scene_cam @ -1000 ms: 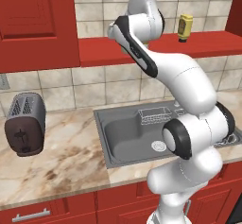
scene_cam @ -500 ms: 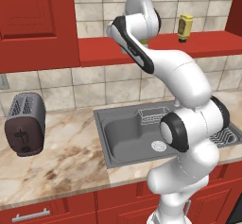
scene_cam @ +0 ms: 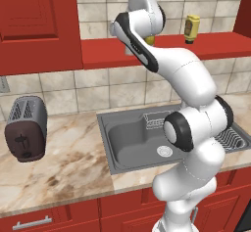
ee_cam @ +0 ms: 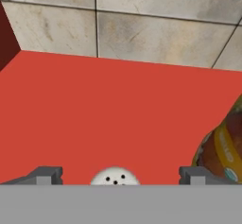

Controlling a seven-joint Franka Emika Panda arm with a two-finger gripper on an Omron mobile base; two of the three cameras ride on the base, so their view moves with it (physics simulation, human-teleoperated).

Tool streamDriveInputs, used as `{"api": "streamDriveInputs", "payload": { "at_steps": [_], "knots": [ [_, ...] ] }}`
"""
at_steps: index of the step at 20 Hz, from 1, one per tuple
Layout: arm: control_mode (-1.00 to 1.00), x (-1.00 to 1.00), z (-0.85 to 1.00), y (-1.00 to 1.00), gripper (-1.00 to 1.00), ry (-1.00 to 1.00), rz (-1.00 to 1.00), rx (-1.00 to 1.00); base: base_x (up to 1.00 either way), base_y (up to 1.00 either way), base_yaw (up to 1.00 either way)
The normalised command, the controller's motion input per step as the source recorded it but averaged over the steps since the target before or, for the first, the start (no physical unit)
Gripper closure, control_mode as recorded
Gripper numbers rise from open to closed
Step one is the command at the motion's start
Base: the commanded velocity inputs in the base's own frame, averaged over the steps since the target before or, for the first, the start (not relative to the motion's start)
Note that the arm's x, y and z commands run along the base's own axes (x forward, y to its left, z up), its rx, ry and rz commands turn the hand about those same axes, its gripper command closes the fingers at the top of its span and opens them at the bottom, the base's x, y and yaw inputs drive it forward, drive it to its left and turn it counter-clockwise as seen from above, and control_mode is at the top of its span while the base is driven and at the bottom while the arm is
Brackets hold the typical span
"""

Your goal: There are various items on the counter. Only move the condiments/shakers into the cabinet.

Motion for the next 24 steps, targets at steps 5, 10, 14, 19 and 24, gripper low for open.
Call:
{"api": "streamDriveInputs", "payload": {
  "at_steps": [5,10,14,19,24],
  "knots": [
    [-1.0,0.18,-0.05,0.0,-1.0,0.0,0.0,-0.02,0.0,0.0,0.0],
    [-1.0,0.11,-0.05,0.0,-1.0,-0.01,0.0,-0.03,0.0,0.0,0.0],
    [-1.0,-0.04,0.0,0.0,-1.0,-0.02,0.0,0.0,0.0,0.0,0.0],
    [-1.0,-0.26,0.0,0.0,-1.0,-0.1,0.0,0.0,0.0,0.0,0.0],
    [-1.0,-0.58,0.0,0.0,-1.0,-0.23,0.0,0.0,0.0,0.0,0.0]
  ]
}}
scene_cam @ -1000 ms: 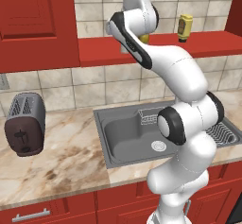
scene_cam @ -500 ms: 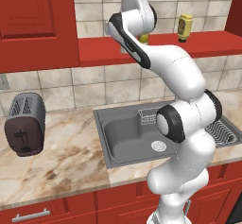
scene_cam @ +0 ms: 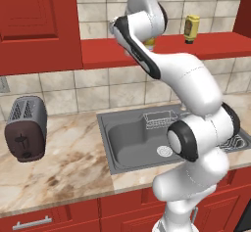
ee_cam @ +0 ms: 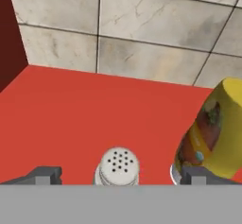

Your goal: There are various items on the counter. Only move the condiments/shakers into the cabinet.

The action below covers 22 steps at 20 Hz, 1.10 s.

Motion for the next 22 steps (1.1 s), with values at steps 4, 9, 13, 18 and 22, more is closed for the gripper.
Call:
{"api": "streamDriveInputs", "payload": {
  "at_steps": [4,9,13,18,22],
  "knots": [
    [-1.0,-1.0,-0.02,0.0,-1.0,-0.38,-0.01,0.0,0.0,0.0,0.0],
    [-1.0,-1.0,-0.2,0.0,-1.0,-0.48,-0.05,0.0,0.0,0.0,0.0],
    [-1.0,-1.0,-0.5,-0.21,-1.0,-0.32,-0.02,0.0,0.0,0.0,0.0],
    [-1.0,-1.0,-0.59,-0.62,-1.0,-0.19,0.0,0.11,0.0,0.0,0.0],
    [-1.0,-1.0,-0.25,-0.88,-1.0,-0.17,0.0,0.26,0.0,0.0,0.0]
  ]
}}
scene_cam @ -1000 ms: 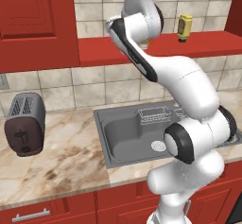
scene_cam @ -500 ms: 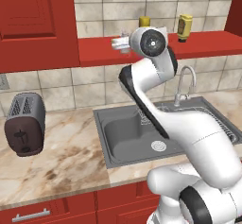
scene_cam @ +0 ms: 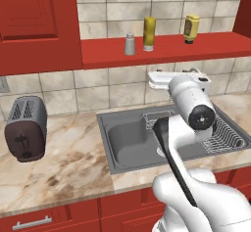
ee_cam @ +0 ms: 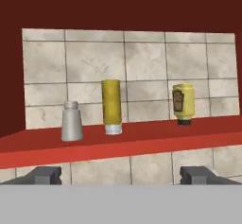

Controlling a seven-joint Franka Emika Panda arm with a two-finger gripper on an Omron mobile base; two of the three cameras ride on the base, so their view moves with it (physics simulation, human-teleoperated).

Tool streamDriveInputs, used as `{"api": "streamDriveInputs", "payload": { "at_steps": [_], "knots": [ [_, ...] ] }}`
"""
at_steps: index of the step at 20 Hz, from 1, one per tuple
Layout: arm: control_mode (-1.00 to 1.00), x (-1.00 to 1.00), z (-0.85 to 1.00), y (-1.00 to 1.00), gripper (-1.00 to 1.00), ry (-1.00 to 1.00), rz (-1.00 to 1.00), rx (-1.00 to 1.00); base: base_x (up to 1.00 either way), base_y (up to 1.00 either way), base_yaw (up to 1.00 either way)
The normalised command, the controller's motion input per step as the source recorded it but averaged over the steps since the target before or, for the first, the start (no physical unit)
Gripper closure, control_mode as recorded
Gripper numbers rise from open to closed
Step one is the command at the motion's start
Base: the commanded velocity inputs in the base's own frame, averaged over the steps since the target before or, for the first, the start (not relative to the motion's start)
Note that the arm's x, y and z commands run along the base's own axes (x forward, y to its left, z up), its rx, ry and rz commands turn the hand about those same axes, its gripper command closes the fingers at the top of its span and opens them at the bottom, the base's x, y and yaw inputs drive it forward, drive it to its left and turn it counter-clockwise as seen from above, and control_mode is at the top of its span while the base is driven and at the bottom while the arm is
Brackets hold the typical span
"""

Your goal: There are various items on the counter. Only move the condiments/shakers into the cabinet.

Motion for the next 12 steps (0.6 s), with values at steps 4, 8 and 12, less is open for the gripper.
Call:
{"api": "streamDriveInputs", "payload": {
  "at_steps": [4,8,12],
  "knots": [
    [-1.0,-1.0,-0.1,-0.99,-1.0,-0.09,-0.1,0.35,0.0,0.0,0.0],
    [-1.0,0.05,0.0,-0.01,-1.0,0.01,0.0,0.0,0.0,0.0,0.0],
    [-1.0,-0.27,0.0,-0.03,-1.0,-0.02,0.0,0.0,0.0,0.0,0.0]
  ]
}}
